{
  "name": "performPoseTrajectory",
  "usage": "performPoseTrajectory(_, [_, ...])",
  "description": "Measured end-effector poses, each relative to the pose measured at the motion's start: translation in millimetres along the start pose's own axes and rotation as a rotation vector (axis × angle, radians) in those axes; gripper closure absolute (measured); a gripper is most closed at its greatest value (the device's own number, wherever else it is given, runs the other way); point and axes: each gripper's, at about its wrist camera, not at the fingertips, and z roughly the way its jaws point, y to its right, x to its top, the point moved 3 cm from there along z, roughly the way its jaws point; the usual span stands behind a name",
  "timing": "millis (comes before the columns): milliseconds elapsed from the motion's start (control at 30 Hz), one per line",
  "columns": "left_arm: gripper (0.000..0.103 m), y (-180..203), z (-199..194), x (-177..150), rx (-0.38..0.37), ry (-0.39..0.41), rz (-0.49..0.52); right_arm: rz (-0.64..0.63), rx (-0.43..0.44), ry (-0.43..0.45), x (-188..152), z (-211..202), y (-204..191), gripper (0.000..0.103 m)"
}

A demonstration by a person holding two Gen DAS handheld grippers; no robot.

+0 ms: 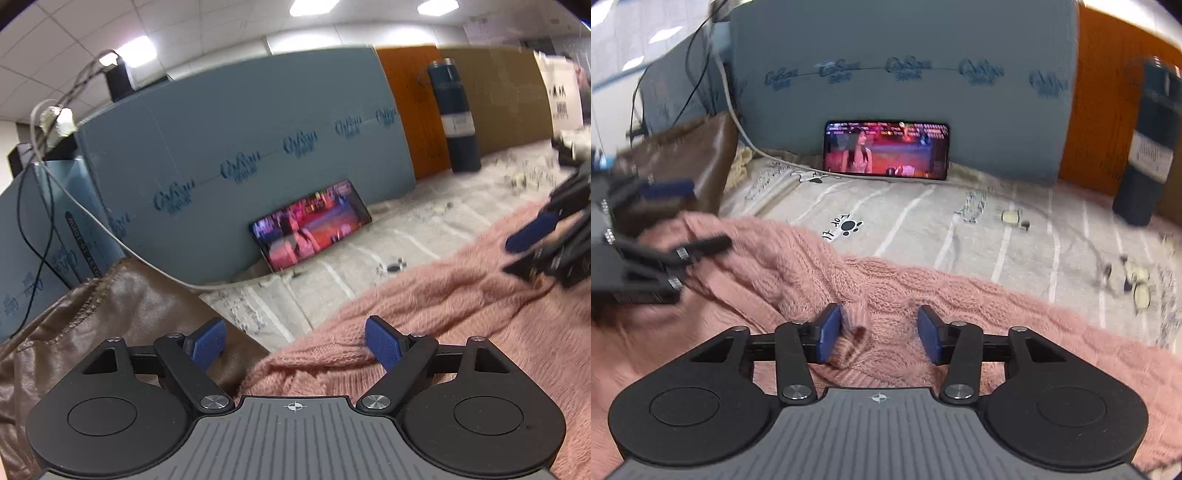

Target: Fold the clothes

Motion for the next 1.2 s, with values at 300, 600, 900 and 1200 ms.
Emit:
performPoseTrajectory(300, [0.011, -17.9, -73.5, 11.9, -0.075, 0.293, -0.089, -0.054, 0.049, 0.214, -4.9, -57.8, 2.2, 0.019])
performPoseTrajectory(600, [0.001, 11.2, -138.2, -11.2, -0.236, 0.306, 0.083, -0.231, 0.024, 0.289, -65.5, -142.8, 18.1, 0.0])
performPoseTrajectory(900, [0.001, 42.1, -169.5, -34.5, -0.466, 0.132, 0.259, -0.263, -0.004, 0.132, -121.9, -182.7, 39.1, 0.0])
performPoseTrajectory(1200, [0.001, 76.8, -153.5, -54.2, -0.409, -0.014, 0.445, -0.305, -0.091, -0.007, -153.4, -191.9, 49.7, 0.0])
